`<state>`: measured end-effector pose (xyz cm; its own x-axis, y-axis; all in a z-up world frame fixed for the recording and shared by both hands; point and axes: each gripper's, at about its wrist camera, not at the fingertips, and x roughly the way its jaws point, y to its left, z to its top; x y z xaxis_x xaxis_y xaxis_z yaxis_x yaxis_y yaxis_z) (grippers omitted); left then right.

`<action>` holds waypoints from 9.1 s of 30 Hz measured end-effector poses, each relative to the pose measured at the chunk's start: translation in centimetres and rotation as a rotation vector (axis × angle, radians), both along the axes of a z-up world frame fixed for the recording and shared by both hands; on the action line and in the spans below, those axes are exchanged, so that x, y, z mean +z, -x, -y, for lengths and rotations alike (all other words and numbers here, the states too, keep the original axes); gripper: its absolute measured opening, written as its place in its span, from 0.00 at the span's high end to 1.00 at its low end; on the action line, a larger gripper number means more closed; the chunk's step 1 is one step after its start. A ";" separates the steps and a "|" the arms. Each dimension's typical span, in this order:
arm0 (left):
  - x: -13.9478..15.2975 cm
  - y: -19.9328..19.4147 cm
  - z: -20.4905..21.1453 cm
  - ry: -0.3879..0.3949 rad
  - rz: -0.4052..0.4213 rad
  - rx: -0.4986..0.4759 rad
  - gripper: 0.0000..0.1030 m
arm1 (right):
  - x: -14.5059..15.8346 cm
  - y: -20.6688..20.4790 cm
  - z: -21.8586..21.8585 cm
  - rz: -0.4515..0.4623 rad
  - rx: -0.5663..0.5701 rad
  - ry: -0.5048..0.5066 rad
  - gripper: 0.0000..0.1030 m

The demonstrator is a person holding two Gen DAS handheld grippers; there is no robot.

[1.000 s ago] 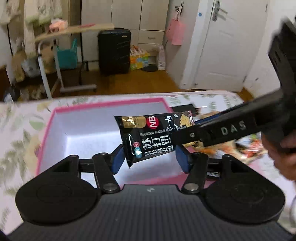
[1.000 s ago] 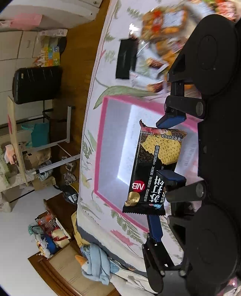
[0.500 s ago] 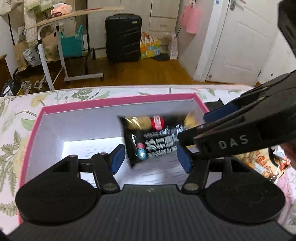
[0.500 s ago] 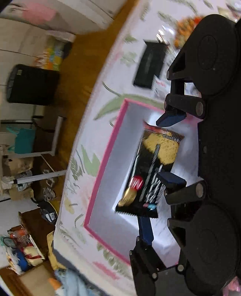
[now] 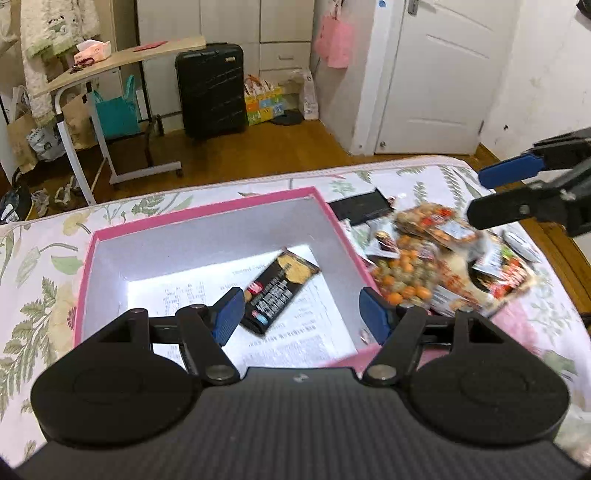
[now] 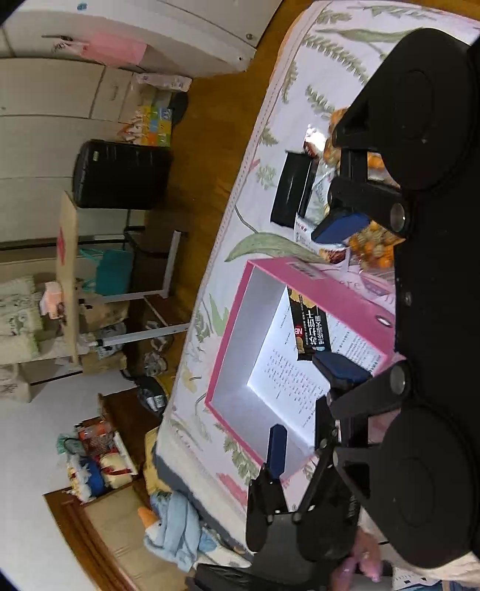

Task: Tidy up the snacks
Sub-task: 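Move the right gripper back to the snack pile, then grasp the white wafer bar with the right gripper, then carry the white wafer bar into the pink box and release it, then move the right gripper back to the large noodle pack, then grasp the large noodle pack with the right gripper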

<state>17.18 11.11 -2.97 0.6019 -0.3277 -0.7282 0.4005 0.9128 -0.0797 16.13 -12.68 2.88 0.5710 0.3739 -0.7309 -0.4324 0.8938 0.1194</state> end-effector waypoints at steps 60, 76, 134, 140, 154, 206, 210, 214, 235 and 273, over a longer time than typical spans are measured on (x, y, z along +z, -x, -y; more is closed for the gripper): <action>-12.7 -0.8 17.7 0.057 -0.149 0.180 0.41 | -16.6 0.9 12.9 -0.049 -0.493 0.055 0.47; -12.6 -2.4 14.6 0.167 -0.299 0.240 0.54 | -16.4 6.1 10.3 -0.046 -0.324 0.208 0.48; -11.5 3.6 16.6 0.111 -0.431 0.073 0.76 | -12.9 8.4 10.5 -0.286 -0.409 -0.096 0.68; -10.6 5.7 13.9 0.130 -0.475 0.092 0.76 | -11.2 8.6 9.3 -0.335 -0.314 -0.102 0.68; -2.3 7.5 5.9 0.128 -0.286 0.167 0.76 | -5.7 9.0 4.6 -0.312 -0.103 -0.048 0.68; -1.5 0.1 -3.2 0.168 -0.209 0.238 0.51 | -3.4 2.3 -1.3 -0.073 -0.047 -0.139 0.53; -0.3 1.2 -0.9 0.174 -0.196 0.142 0.51 | -3.1 4.7 2.0 -0.072 -0.107 -0.190 0.52; -0.3 1.8 2.4 0.167 -0.184 0.058 0.52 | -4.9 6.1 5.1 -0.113 -0.168 -0.228 0.50; -7.0 1.0 14.5 0.223 -0.290 -0.040 0.57 | -10.7 7.9 15.0 -0.191 -0.306 -0.100 0.47; -11.4 2.3 22.6 0.146 -0.464 -0.148 0.41 | -15.5 5.0 17.4 -0.425 -0.326 -0.099 0.32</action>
<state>14.87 -11.49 -14.33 0.1653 -0.5034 -0.8481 0.4165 0.8151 -0.4027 11.12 -30.08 -12.66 0.3308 0.3056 -0.8929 -0.0301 0.9491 0.3137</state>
